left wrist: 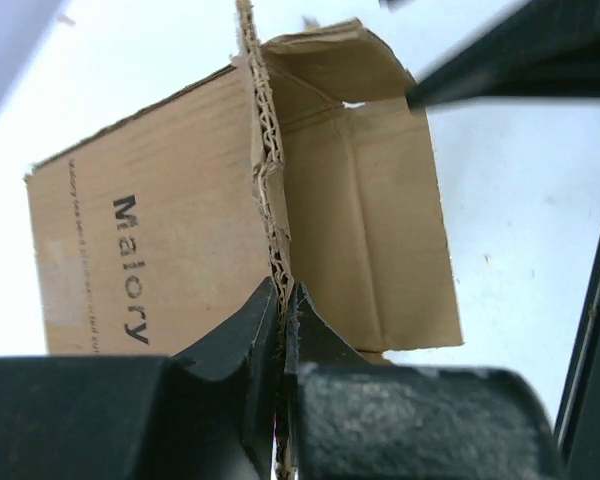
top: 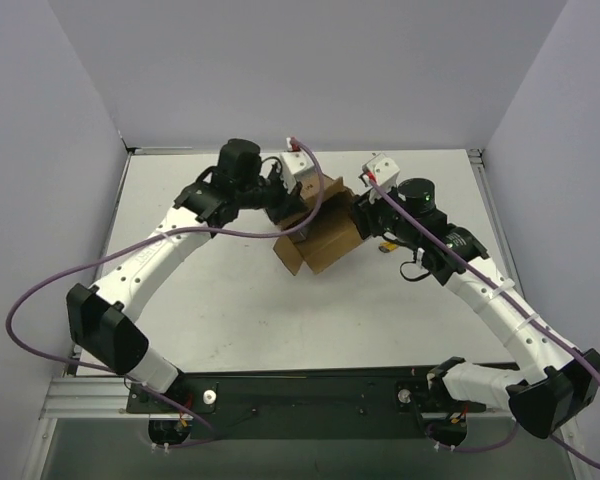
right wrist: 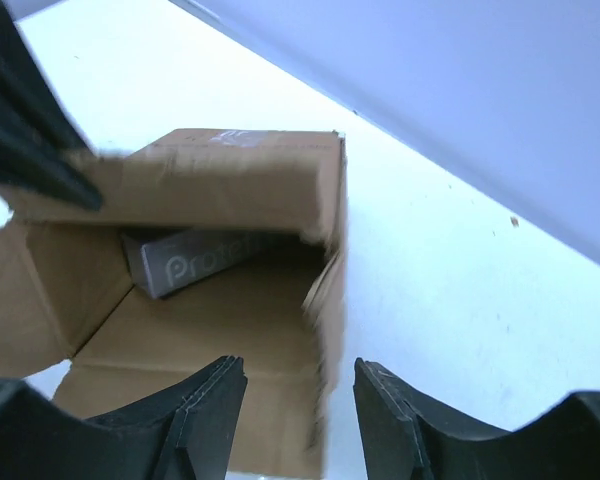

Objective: Unpack the express box

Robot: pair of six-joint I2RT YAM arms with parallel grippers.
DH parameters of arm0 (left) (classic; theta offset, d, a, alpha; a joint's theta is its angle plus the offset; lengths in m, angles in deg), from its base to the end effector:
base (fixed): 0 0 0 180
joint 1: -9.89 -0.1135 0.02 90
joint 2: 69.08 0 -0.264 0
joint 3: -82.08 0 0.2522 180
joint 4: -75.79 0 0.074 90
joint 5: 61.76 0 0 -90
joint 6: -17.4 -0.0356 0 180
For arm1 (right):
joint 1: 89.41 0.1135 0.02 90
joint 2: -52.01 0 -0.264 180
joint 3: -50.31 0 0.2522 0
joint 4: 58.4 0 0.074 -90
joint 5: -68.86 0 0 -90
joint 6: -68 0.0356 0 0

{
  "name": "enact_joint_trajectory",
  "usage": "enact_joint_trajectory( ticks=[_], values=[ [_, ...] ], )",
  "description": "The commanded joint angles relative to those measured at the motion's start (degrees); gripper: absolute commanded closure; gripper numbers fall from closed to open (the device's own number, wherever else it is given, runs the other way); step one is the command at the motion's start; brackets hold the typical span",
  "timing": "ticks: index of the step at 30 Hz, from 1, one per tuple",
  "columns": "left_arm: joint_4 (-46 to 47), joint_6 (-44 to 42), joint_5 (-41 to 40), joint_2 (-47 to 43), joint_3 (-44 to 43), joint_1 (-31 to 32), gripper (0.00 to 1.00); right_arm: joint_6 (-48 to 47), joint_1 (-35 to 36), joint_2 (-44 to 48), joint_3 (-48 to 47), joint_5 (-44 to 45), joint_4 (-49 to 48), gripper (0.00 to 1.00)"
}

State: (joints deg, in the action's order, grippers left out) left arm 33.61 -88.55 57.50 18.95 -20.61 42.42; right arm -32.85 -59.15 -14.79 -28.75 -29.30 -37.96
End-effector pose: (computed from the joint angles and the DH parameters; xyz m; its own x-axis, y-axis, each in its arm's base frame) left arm 0.2841 -0.2018 0.3926 -0.1452 0.3770 -0.9148 0.9095 0.4148 0.0266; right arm 0.2312 0.1407 0.3942 -0.0040 -0.2180 -0.9759 -0.6322 0.7567 -0.1665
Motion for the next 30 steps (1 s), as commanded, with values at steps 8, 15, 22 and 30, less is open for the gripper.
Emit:
enact_joint_trajectory(
  ticks=[8, 15, 22, 30],
  values=[
    [7.5, 5.4, 7.2, 17.0, 2.4, 4.6, 1.0, 6.0, -11.8, 7.9, 9.7, 5.3, 1.4, 0.51],
    [11.1, 12.3, 7.4, 31.8, -7.0, -0.2, 1.0, 6.0, -12.9, 8.6, 13.0, 4.8, 1.5, 0.51],
    [9.7, 11.8, 6.5, 34.2, -15.9, -1.0, 1.0, 6.7, -13.6, 8.3, 13.3, 3.4, 1.9, 0.51],
    [18.3, 22.8, 8.6, 22.4, 2.0, 6.3, 1.0, 6.2, -14.1, 7.8, 14.3, 3.4, 1.9, 0.51]
  ],
)
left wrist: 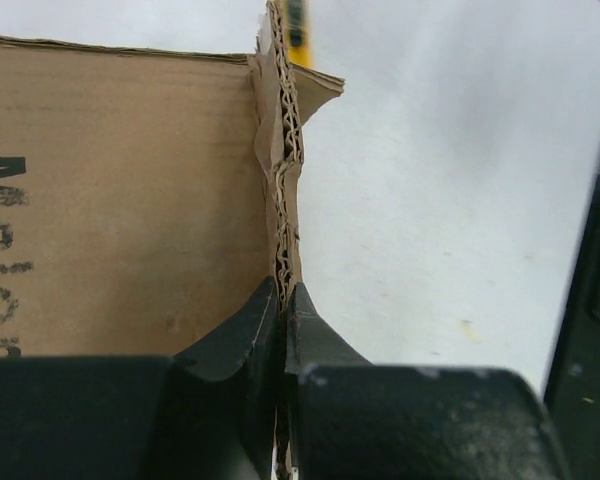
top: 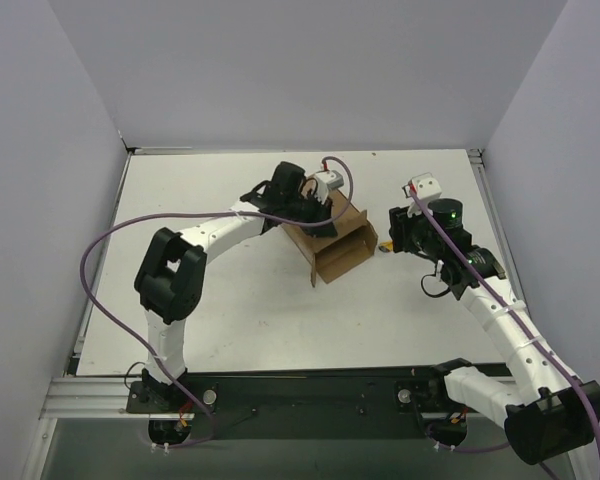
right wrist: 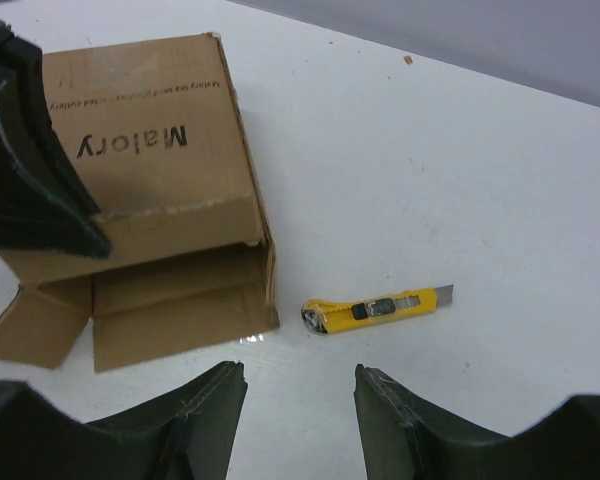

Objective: Unpack the express box

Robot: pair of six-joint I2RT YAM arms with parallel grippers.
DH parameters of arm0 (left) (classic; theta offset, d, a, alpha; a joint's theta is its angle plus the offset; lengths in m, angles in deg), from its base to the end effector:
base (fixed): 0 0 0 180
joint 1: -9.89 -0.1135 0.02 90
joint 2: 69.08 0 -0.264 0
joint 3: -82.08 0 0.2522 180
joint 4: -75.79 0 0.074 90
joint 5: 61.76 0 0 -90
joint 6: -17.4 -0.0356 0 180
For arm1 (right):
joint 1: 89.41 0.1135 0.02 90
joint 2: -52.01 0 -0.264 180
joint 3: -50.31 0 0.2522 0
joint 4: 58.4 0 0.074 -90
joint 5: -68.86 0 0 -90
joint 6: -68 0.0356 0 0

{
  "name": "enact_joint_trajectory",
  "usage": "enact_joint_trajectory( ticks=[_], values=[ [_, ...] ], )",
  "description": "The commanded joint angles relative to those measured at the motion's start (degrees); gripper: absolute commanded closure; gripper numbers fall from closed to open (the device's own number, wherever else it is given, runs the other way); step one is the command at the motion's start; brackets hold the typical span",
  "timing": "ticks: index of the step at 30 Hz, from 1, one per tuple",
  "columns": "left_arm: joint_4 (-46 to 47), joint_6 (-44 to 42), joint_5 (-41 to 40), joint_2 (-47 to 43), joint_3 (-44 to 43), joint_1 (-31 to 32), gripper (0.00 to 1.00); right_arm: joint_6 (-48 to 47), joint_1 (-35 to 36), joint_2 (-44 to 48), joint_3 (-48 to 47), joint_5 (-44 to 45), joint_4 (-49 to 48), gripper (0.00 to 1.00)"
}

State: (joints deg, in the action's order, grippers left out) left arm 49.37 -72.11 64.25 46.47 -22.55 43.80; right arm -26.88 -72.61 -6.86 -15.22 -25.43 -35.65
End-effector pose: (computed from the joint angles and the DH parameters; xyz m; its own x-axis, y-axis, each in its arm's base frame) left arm 0.3728 -0.2758 0.2416 -0.5105 0.3349 -0.7920 0.8349 0.4134 -0.3634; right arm 0.2282 0.0717 0.3384 -0.2340 -0.1593 -0.9591 -0.3783 0.9237 -0.0611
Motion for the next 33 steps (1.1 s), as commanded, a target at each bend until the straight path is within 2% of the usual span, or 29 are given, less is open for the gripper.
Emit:
enact_joint_trajectory(
  ticks=[1, 2, 5, 8, 10, 13, 18, 23, 29, 33],
  values=[
    [2.6, 6.5, 1.0, -5.8, 4.1, 5.1, 1.0, 0.2, -0.6, -0.3, 1.1, -0.4, -0.5, 0.51],
    [2.6, 6.5, 0.4, -5.4, 3.9, 4.9, 1.0, 0.1, -0.7, -0.5, 1.1, -0.4, -0.6, 0.51],
    [1.7, 6.5, -8.9, -1.7, 0.9, 3.4, 1.0, 0.1, -0.7, -1.5, 1.4, -0.7, -1.2, 0.51],
    [-0.8, 1.5, -14.3, 3.7, -6.3, 0.5, 1.0, 0.0, -0.7, -2.6, 1.8, -1.6, -1.9, 0.51],
    [-2.4, -0.1, -12.6, 6.8, -11.1, -1.1, 1.0, 0.1, -0.7, -3.3, 2.5, -1.9, -2.6, 0.51],
    [-2.5, -0.1, -11.4, 7.8, -12.1, -1.8, 1.0, 1.9, -0.6, -4.7, 3.8, -4.0, -3.7, 0.49],
    [-1.8, 1.4, -9.2, 7.7, -10.5, -1.5, 1.0, 4.0, 0.3, -8.2, 4.7, -7.8, -8.2, 0.39],
    [-1.3, 5.4, -6.7, 7.3, -8.7, -2.7, 1.0, 6.2, 3.9, -14.3, 4.7, -9.2, -18.2, 0.39],
    [-0.6, 8.1, -5.6, 5.0, -5.2, -3.1, 1.0, 3.0, 9.1, -22.8, 0.3, -6.5, -18.8, 0.38],
    [0.4, 10.1, -4.6, 4.4, -3.7, -2.8, 1.0, 6.5, 10.2, -27.6, -0.3, -3.2, -21.1, 0.36]
  ],
)
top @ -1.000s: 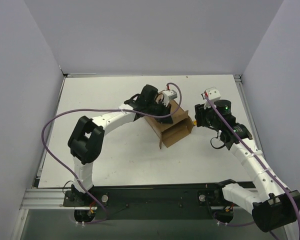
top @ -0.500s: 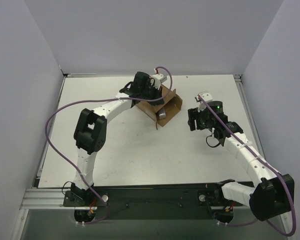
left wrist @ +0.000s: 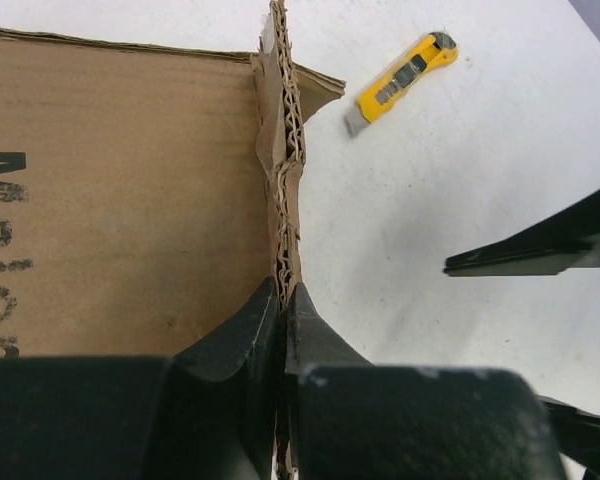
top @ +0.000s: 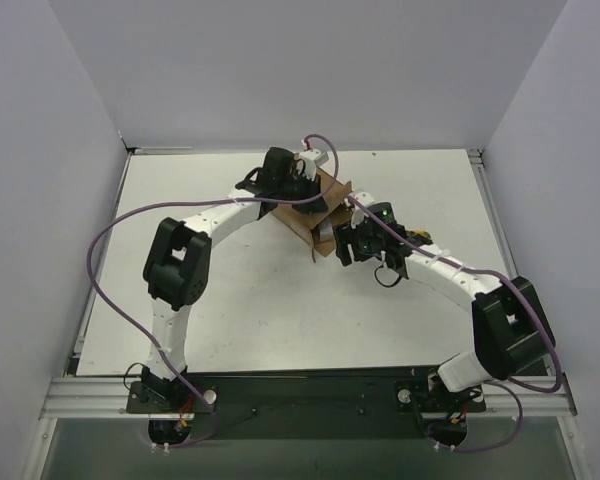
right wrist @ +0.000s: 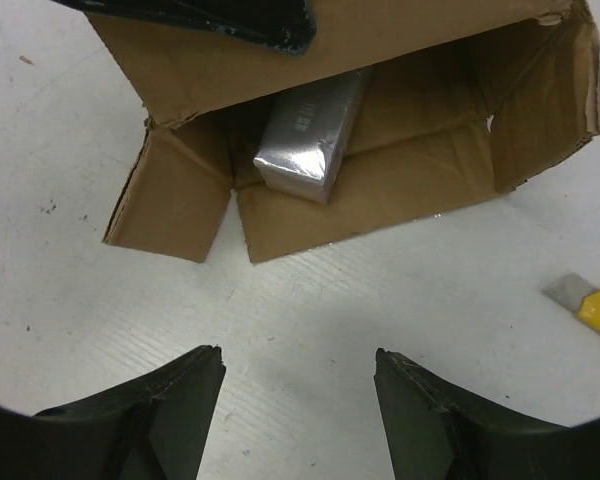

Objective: Unpack the express box

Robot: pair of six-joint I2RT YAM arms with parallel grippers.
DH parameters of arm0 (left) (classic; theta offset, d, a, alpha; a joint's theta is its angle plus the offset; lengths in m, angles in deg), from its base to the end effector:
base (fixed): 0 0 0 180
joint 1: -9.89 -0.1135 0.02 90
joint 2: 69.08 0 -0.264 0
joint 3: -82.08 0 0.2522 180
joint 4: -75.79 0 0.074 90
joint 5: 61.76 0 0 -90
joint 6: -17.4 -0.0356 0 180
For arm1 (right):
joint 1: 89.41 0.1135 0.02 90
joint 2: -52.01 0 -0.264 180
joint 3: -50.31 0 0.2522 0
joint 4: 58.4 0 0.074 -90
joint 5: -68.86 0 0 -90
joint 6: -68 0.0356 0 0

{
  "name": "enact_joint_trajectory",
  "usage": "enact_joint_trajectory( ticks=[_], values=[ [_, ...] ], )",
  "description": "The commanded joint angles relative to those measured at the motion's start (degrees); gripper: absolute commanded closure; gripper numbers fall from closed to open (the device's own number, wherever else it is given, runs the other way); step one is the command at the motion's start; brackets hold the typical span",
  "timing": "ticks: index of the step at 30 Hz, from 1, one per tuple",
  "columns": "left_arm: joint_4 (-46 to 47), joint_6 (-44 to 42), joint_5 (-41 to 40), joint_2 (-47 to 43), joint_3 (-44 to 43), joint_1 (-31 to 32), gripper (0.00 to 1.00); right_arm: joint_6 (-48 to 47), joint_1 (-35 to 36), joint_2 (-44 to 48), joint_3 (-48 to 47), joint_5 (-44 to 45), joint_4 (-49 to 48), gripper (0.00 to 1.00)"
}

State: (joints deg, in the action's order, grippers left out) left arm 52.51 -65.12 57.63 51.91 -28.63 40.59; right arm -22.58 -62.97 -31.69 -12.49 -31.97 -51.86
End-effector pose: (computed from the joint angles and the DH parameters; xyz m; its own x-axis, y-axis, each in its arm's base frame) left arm 0.4138 -0.2660 0.2368 -0.5750 0.2095 -0.7909 0.7278 0.5725 -0.3775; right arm 0.2865 0.1500 0.2357 -0.4067 -0.2133 -0.8883 -0.5908 0.8031 0.0776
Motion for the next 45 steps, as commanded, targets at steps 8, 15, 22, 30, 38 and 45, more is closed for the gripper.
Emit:
enact_joint_trajectory(
  ticks=[8, 15, 22, 30, 38, 45],
  values=[
    [-0.2, 11.7, 8.8, -1.0, 4.5, -1.5, 1.0, 4.3, 1.0, -13.0, -9.7, 1.5, -7.3, 0.3],
    [1.5, 14.3, 11.0, -0.2, 5.2, -3.0, 1.0, 4.7, 2.3, -20.4, -17.0, 0.5, -6.8, 0.29],
    [2.5, 16.2, 12.3, 1.2, 3.2, -3.5, 1.0, 7.2, 2.6, -24.6, -19.7, 1.6, -4.9, 0.3],
    [2.4, 16.2, 12.6, 1.2, 3.3, -3.5, 1.0, 7.3, 3.6, -23.9, -19.3, 0.4, -5.5, 0.34],
    [3.3, 16.7, 13.3, 1.1, 3.9, -3.5, 1.0, 7.8, 1.7, -22.9, -17.6, 2.2, -5.5, 0.35],
    [3.4, 16.7, 14.0, 0.9, 4.5, -3.4, 1.0, 7.0, 1.9, -24.8, -19.4, 2.2, -8.2, 0.32]
  ],
)
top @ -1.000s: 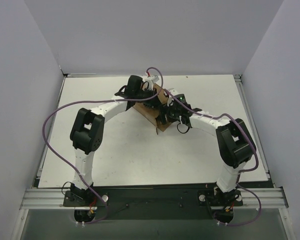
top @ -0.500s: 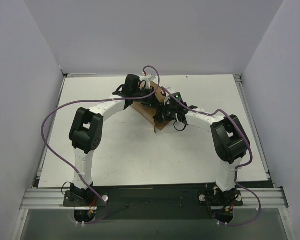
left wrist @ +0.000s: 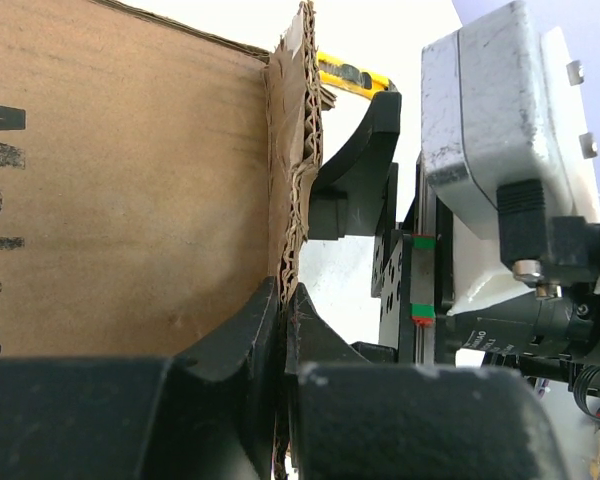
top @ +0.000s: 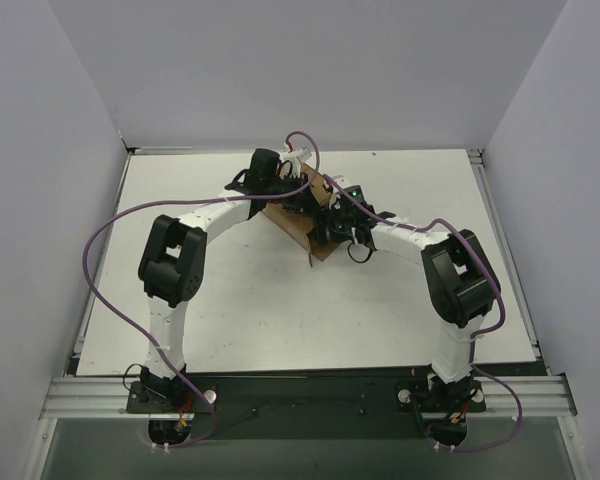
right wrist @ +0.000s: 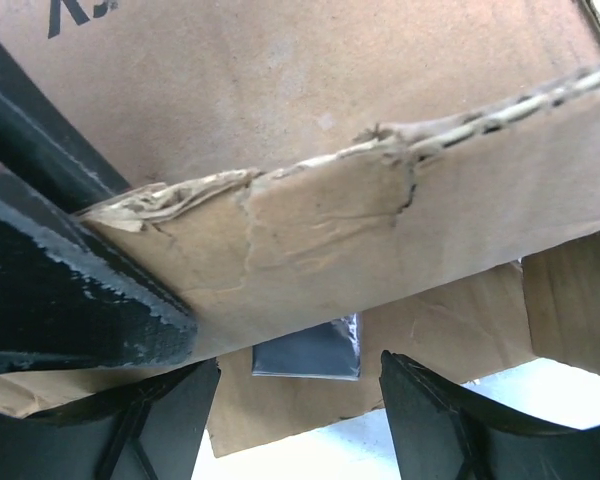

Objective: Unpack the express box

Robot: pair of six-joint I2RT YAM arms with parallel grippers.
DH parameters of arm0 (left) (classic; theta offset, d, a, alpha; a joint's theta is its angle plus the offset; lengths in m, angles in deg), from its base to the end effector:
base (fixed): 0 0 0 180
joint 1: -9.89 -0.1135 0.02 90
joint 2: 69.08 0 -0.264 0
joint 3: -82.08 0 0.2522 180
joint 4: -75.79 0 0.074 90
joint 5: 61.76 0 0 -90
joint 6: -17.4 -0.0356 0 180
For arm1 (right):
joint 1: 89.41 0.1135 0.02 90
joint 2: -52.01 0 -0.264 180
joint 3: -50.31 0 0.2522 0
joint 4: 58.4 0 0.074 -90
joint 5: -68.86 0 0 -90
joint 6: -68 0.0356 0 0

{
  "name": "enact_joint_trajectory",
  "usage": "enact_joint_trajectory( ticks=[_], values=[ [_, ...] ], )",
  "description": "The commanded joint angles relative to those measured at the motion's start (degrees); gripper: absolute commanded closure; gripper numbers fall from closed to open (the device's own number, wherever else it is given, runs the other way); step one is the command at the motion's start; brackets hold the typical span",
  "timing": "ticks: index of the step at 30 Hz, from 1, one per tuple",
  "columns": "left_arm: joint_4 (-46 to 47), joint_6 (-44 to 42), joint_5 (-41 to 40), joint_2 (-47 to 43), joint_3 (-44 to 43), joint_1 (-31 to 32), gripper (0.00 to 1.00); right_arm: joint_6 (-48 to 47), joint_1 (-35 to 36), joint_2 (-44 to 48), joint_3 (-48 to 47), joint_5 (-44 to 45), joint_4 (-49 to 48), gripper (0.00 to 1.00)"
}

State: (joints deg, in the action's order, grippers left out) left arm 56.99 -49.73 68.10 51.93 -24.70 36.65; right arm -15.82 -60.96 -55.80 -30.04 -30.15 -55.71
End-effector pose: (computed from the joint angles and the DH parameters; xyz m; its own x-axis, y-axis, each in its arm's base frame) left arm 0.4232 -0.2389 0.2225 -0.7692 0.0538 -0.6367 0.5714 0.5040 -0.6477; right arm 0.3657 0.2045 0.1937 -0.5025 -0.1513 -0.8512 -0.5386 0.8250 0.1713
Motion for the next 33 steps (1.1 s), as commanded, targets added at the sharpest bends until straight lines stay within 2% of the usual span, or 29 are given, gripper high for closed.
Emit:
enact_joint_trajectory(
  ticks=[1, 4, 7, 8, 11, 16, 21, 22, 24, 25, 28, 33],
  values=[
    [-1.1, 1.3, 3.6, 0.7, 0.7, 0.6, 1.0, 0.1, -0.1, -1.6, -2.3, 0.6, -4.5, 0.32],
    [-1.1, 1.0, 3.7, 0.5, 1.1, 0.7, 1.0, -1.2, -0.1, -3.2, -4.0, -0.2, -4.8, 0.34],
    [-1.2, 0.8, 3.6, 0.5, 1.2, 0.6, 1.0, -3.2, -0.2, -3.7, -4.8, -2.0, -4.0, 0.51],
    [-1.2, 0.7, 3.6, 0.5, 1.1, 0.6, 1.0, -3.4, -0.3, -3.4, -4.5, -2.5, -3.4, 0.61],
    [-1.0, 0.5, 3.6, 1.0, 0.6, 0.4, 1.0, -4.8, -0.5, -0.1, -0.8, -3.5, -2.4, 0.71],
    [-0.5, 0.5, 3.7, 1.6, 0.0, -0.1, 1.0, -5.1, -2.3, 10.8, 7.9, -4.3, 2.0, 0.73],
    [-0.1, 0.6, 4.4, 1.9, -0.6, -1.2, 1.0, -6.7, -6.6, 22.9, 15.0, -5.5, 15.5, 0.74],
    [0.1, 0.6, 4.4, 1.9, -0.8, -1.3, 1.0, -7.8, -8.3, 24.0, 15.2, -5.7, 20.5, 0.68],
    [0.4, 0.5, 4.6, 2.0, -0.9, -1.3, 1.0, -12.1, -8.9, 26.3, 15.3, -7.1, 24.2, 0.54],
    [0.6, 0.5, 4.7, 2.0, -0.9, -1.3, 1.0, -13.5, -8.8, 26.9, 15.2, -7.9, 26.3, 0.44],
    [1.0, 0.5, 5.0, 1.9, -0.8, -1.0, 1.0, -16.0, -8.7, 27.0, 14.3, -9.6, 24.5, 0.29],
    [1.0, 0.0, 5.4, 1.5, -0.4, -0.5, 1.0, -17.2, -7.8, 20.0, 10.4, -9.9, 17.5, 0.25]
  ],
)
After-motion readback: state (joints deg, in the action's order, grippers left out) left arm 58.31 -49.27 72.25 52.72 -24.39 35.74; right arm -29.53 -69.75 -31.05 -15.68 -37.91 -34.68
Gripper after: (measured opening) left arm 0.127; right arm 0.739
